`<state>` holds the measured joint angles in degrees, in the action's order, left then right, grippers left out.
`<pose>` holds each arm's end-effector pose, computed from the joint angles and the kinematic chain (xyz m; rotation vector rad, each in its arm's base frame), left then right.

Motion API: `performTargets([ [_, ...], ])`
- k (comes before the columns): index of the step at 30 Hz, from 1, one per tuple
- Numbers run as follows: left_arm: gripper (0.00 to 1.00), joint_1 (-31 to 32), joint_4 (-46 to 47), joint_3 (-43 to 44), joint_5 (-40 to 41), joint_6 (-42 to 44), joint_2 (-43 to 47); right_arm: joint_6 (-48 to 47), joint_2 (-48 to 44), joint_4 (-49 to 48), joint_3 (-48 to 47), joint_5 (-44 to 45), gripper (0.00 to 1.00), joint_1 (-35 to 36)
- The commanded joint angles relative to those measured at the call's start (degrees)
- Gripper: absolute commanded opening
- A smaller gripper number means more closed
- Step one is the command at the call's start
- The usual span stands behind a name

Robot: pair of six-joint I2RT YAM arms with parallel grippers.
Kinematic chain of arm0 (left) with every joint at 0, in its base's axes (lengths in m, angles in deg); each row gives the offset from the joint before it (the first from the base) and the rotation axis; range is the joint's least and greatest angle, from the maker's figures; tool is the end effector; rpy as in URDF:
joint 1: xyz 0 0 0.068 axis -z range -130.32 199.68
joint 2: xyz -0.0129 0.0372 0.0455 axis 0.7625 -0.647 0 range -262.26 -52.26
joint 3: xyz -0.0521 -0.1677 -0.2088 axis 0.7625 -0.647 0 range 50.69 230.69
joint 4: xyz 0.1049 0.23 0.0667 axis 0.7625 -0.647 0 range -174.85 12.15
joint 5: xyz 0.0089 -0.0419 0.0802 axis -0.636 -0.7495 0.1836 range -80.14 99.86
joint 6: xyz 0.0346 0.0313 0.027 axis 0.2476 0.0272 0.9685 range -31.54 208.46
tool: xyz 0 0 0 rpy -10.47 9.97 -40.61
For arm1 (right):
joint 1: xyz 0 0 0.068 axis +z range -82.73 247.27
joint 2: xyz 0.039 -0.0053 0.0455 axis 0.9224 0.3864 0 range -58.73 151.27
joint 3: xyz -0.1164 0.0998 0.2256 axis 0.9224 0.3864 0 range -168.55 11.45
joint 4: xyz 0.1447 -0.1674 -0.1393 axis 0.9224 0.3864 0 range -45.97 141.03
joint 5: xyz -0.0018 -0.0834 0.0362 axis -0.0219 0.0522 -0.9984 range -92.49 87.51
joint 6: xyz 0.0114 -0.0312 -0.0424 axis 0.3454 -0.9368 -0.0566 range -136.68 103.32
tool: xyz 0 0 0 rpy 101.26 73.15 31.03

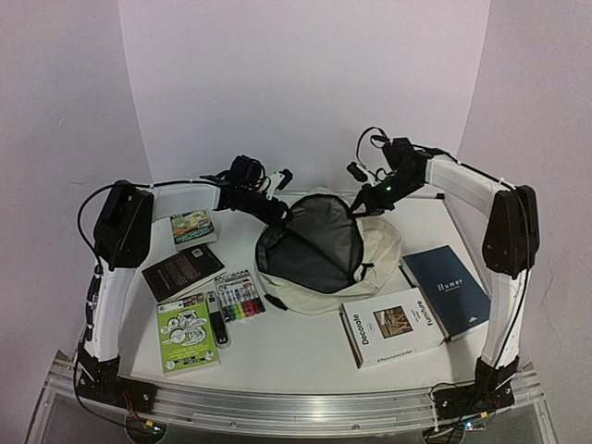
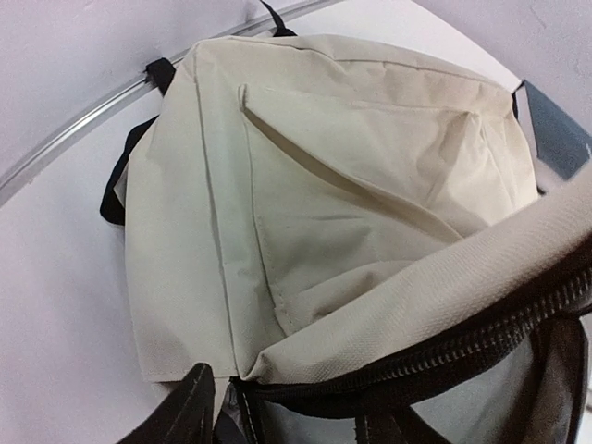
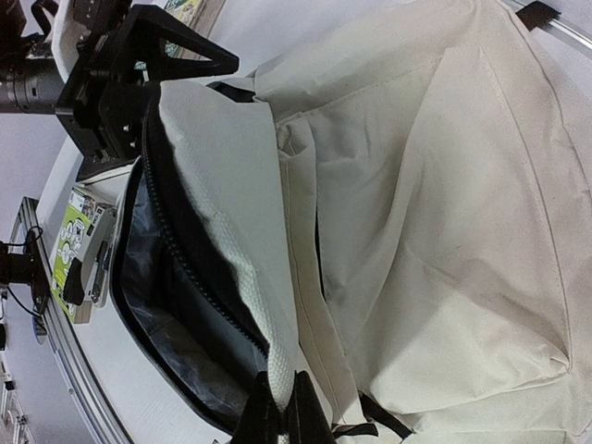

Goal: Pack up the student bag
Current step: Adjust the student bag at the center of the board.

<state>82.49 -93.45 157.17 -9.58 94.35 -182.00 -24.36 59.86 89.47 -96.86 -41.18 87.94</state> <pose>0.4317 -0.2924 0.2074 0.9285 2.0822 -0.6316 0.4182 0.1816 0.2765 -0.8631 2.3265 0.9468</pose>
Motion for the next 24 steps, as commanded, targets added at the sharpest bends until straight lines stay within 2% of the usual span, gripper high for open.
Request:
performTargets([
  [1, 0.38, -1.49, 1.84, 3.75, -7.17, -0.43, -0.98, -2.18, -2.05, 2.78, -1.76, 0.85, 0.00, -0.22],
  [3, 0.32, -1.58, 0.17, 4.50, -9.53, 0.59, -1.25, -2.70, -1.30, 3.22, -2.59, 1.10, 0.00, -0.22],
  [9, 0.01, -1.87, -2.10, 4.81, -14.88, -2.56, -0.69, -5.36, 2.50, 5.23, -7.60, 3.08, 0.00, -0.22],
  [15, 0.00, -2.39, -10.31, 8.12, -19.27, -8.60, 0.47, -9.73, 7.66, 6.37, -13.86, 8.74, 0.00, -0.48],
  [18, 0.00, -2.47, -13.66, 5.57, -20.11, -10.84, 3.27, -12.51, 10.97, 6.62, -16.39, 12.32, 0.00, -1.09],
  [22, 0.00, -2.88, -11.35, -1.12, -20.46, -15.30, 7.38, -14.57, 14.25, 6.60, -19.76, 15.70, 0.01, -1.22],
  [24, 0.00, -3.30, -9.55, -2.24, -20.64, -18.32, 7.50, -13.57, 15.92, 6.53, -22.64, 16.94, 0.09, -1.17],
])
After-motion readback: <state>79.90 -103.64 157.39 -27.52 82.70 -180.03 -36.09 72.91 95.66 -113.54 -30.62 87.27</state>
